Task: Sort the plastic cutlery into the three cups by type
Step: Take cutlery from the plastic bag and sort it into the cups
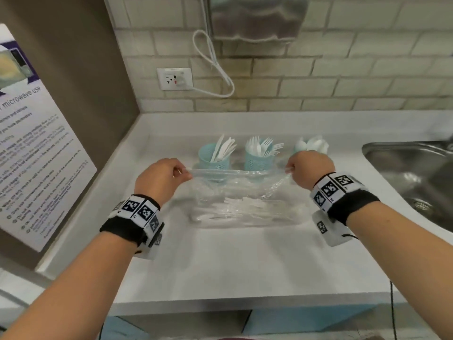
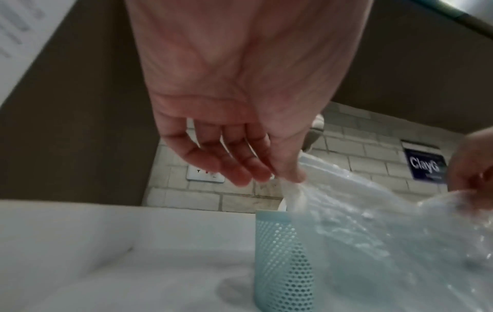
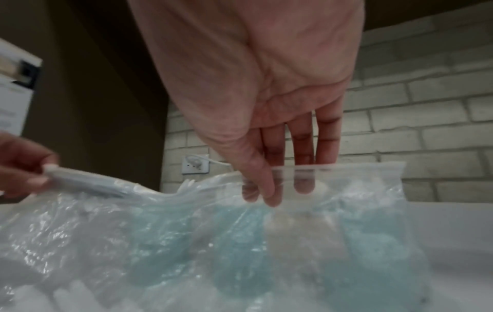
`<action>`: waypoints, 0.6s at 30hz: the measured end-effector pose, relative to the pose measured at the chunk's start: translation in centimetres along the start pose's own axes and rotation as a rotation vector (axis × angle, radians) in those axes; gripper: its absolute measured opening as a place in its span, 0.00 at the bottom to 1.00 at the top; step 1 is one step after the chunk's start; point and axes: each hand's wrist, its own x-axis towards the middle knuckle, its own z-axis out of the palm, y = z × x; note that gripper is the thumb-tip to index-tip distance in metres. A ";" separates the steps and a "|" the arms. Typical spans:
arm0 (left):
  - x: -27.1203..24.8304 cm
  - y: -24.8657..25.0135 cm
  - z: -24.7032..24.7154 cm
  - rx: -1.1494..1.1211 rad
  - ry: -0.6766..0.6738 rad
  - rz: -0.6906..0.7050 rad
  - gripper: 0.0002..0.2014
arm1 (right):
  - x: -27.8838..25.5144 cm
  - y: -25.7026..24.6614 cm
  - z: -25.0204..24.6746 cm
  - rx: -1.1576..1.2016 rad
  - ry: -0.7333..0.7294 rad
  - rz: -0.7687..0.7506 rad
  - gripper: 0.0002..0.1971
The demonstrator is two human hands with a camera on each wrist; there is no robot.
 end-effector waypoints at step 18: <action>-2.0 1.0 1.5 -0.591 0.149 -0.072 0.07 | -2.2 -13.8 2.5 0.597 0.160 -0.366 0.11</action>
